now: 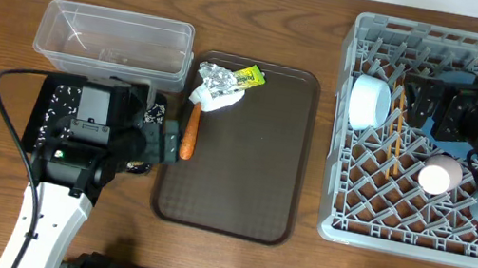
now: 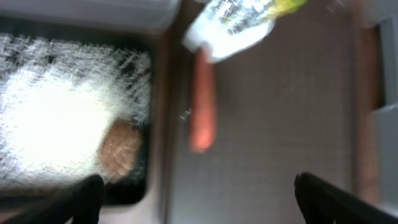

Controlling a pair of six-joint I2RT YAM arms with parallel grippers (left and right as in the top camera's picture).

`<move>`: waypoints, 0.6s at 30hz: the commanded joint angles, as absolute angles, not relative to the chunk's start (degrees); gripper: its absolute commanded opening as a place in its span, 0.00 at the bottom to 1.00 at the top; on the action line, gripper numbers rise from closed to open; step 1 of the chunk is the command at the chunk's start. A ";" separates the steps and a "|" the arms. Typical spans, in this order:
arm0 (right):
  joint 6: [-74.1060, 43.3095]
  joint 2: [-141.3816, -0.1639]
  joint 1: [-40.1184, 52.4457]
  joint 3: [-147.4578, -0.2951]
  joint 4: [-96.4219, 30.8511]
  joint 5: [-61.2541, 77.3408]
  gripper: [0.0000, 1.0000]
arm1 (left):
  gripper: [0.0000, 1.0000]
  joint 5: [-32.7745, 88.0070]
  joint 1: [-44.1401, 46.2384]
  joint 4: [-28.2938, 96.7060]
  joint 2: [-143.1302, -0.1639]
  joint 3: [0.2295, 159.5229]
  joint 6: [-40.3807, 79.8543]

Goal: Sort waste into correct bins and load items into the dishwasher rack
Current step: 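Grasp the carrot on the brown tray with the left gripper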

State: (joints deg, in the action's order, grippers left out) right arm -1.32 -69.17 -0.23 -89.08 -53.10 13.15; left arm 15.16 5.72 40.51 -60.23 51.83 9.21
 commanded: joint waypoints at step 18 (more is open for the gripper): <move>-2.31 -69.04 -0.08 -89.17 -53.23 13.56 0.99 | 0.74 4.43 18.46 26.35 -90.98 52.53 9.52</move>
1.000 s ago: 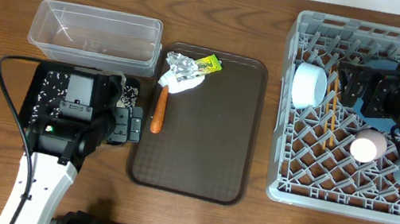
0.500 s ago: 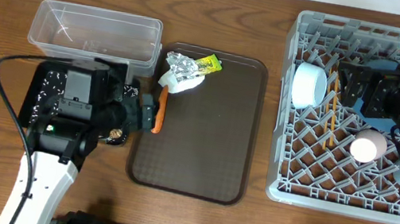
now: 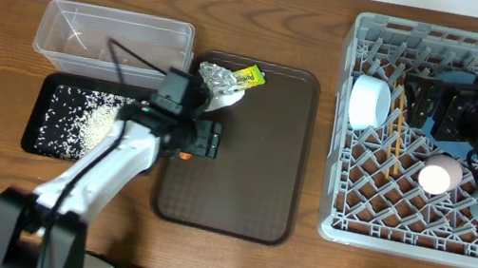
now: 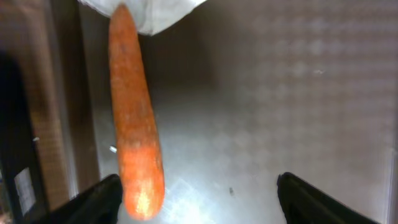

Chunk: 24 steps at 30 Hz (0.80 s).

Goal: Sort waste into correct bins and load items into the dishwasher rack
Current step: 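Grasp the carrot on the brown tray with the left gripper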

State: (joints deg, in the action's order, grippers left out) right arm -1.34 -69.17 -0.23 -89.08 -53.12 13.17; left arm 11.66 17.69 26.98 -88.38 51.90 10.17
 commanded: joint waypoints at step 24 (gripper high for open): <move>-2.31 -69.06 -0.08 -89.17 -53.63 13.56 0.99 | 0.23 0.75 18.22 28.38 -91.26 55.18 9.50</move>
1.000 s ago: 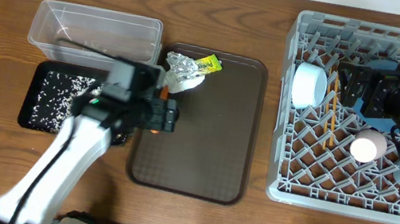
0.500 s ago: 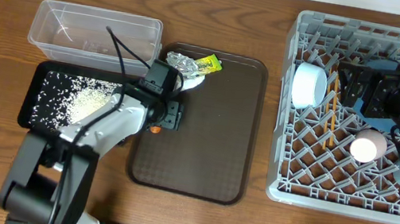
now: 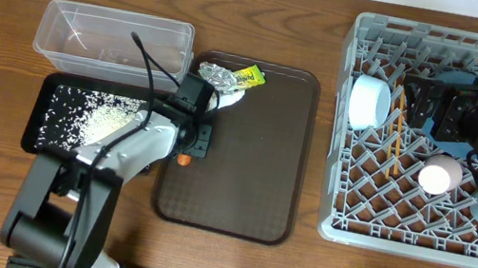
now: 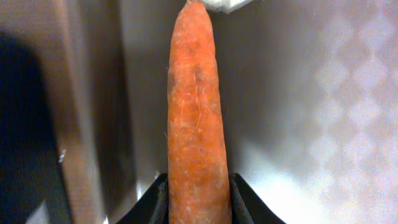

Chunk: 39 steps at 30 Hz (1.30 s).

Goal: Sort waste into correct bins and load items into the dishwasher rack
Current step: 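Grasp the carrot on the brown tray with the left gripper, then drop the carrot onto the black tray with the left gripper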

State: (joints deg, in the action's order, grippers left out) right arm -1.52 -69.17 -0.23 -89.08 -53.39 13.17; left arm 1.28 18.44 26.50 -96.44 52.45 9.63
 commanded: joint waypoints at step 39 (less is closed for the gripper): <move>-2.31 -69.06 -0.08 -89.17 -53.63 13.56 0.99 | 0.71 13.32 0.86 28.23 -76.25 55.46 8.19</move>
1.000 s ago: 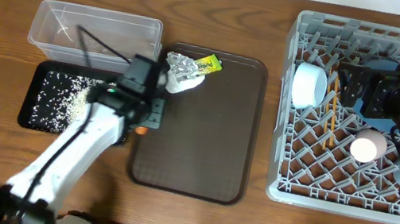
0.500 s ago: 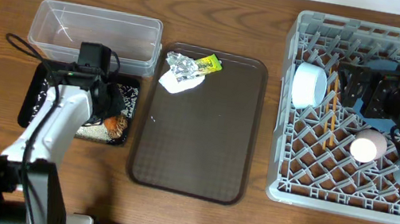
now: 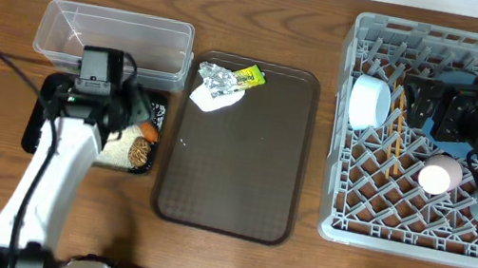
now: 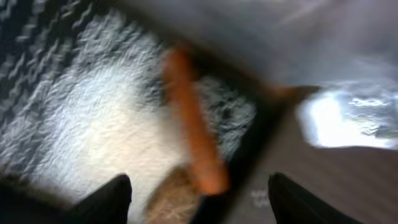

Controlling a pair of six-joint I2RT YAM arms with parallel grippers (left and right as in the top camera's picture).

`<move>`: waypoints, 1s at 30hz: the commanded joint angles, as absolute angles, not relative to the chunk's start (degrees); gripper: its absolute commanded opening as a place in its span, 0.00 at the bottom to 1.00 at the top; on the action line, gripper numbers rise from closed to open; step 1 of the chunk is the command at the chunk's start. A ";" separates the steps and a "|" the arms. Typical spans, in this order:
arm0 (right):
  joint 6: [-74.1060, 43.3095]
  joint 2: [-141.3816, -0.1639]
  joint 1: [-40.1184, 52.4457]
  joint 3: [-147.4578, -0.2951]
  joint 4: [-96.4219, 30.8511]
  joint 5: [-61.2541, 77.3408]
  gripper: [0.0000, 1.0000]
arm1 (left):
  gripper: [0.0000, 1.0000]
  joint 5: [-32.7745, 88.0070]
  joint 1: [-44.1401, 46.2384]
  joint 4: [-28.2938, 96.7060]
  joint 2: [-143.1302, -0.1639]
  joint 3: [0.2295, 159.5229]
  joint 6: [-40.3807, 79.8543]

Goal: Sort waste into correct bins and load items into the dishwasher rack
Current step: 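Drop the carrot onto the black tray with the left gripper, then grasp the yellow snack packet and foil with the left gripper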

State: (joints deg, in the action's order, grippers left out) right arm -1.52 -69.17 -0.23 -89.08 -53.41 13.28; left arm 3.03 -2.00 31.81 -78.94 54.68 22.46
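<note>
An orange carrot (image 4: 193,140) lies in the black bin (image 3: 37,121), on white rice and beside a brown lump (image 4: 174,199). My left gripper (image 4: 199,205) hangs open just above it, with nothing between its fingers. In the overhead view the carrot (image 3: 149,128) shows at the bin's right side, next to my left gripper (image 3: 131,115). Crumpled foil (image 3: 214,76), a yellow wrapper (image 3: 250,76) and a white napkin (image 3: 215,100) sit on the brown tray (image 3: 233,172). My right arm stays over the dish rack (image 3: 340,222); its jaws are unclear.
A clear plastic bin (image 3: 115,37) stands behind the black bin. The grey rack holds a white bowl (image 3: 370,99), a pale round cup (image 3: 441,174) and wooden chopsticks (image 3: 396,130). A black cable (image 3: 10,59) trails left of my left arm.
My left gripper was shut on the carrot at the brown tray's left edge. Now the carrot lies in the black bin and the gripper is open above it.
My left gripper was open over the black bin's right edge, with the carrot on the brown tray. Then it stood open around the carrot, then shut on it. By now the carrot is in the black bin and released. The right arm has stayed still.
</note>
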 commanded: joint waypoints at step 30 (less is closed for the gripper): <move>-2.31 -69.06 -0.08 -89.17 -53.63 13.56 0.99 | 0.29 8.10 17.98 -12.38 -108.97 55.46 -9.43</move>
